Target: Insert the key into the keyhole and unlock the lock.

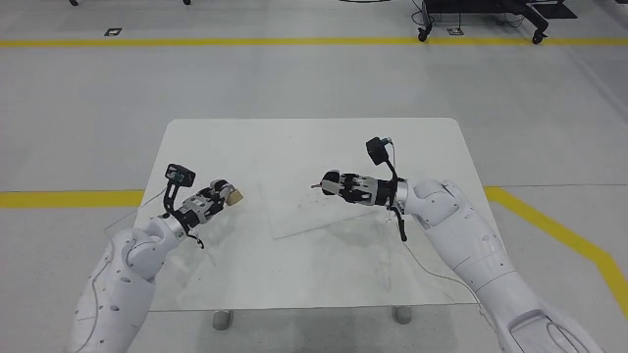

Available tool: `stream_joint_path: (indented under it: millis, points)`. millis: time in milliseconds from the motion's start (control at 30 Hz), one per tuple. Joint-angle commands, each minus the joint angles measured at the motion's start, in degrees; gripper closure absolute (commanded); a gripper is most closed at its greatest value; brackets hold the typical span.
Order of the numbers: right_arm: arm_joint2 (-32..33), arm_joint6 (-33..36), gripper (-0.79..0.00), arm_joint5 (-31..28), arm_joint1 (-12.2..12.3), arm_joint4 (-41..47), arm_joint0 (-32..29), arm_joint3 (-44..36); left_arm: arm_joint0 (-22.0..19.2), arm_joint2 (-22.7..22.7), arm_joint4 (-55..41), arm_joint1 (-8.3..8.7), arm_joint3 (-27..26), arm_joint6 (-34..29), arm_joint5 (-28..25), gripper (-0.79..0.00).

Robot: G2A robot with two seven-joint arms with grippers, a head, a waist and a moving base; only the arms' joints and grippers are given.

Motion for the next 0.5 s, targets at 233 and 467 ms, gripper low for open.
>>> stream_joint_path:
  millis: [233,467]
  points:
    - [-0.06,-5.01,0.000,2.20,-0.24,-1.32,-1.20,-2.49,-5.20,6.03,-47.59,-2.14,8.21,-26.71,8.67,0.000]
    - [0.24,-13.71,0.000,2.58,-0.78,-4.75,-2.06,-3.59,-16.13,8.25,-77.49,-3.94,20.62,-49.72,27.41,0.000]
